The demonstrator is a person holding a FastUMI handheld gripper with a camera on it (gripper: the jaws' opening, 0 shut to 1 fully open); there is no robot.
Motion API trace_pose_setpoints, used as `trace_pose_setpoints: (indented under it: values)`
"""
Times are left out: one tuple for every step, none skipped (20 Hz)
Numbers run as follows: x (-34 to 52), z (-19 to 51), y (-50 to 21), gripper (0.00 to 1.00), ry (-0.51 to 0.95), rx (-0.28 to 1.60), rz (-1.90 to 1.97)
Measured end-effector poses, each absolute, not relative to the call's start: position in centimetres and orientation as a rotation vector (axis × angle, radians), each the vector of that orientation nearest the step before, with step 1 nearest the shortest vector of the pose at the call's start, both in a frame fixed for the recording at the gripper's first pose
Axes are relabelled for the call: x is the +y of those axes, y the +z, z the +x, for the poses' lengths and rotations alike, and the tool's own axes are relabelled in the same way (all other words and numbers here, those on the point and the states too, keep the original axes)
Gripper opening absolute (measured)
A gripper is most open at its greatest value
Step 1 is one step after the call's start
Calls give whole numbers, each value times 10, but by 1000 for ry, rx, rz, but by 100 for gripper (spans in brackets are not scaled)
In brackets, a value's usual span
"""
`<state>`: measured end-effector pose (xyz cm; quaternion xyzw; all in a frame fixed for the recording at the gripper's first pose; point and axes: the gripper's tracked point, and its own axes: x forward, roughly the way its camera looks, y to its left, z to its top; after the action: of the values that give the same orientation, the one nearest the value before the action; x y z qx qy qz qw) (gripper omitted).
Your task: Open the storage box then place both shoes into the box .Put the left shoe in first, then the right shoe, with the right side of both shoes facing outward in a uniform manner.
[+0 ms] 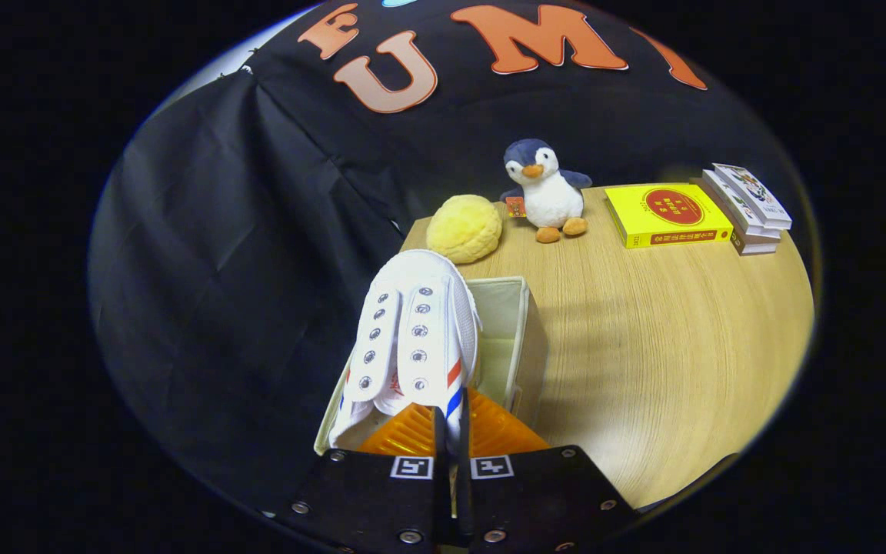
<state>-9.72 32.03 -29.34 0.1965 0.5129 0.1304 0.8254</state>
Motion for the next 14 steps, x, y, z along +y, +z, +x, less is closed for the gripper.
trace_pose_setpoints:
  values:
    - [324,-98,-297,3,267,1100,412]
    - [327,-99,-300,3,256,1115,407]
    - [329,-102,-302,3,244,1128,399]
    - [330,-103,-306,3,233,1138,385]
    - [330,-105,-310,3,217,1150,371]
    - [329,-106,-314,3,201,1162,357]
    - [329,-108,-317,3,177,1174,342]
    - [327,-110,-320,3,149,1184,321]
    - [327,-112,-322,3,122,1195,291]
    - [326,-112,-326,3,106,1202,253]
    - [325,-113,-330,3,86,1213,222]
    - [325,-115,-334,4,69,1232,206]
    - [325,-117,-337,4,49,1250,207]
    - [328,-116,-340,4,37,1265,216]
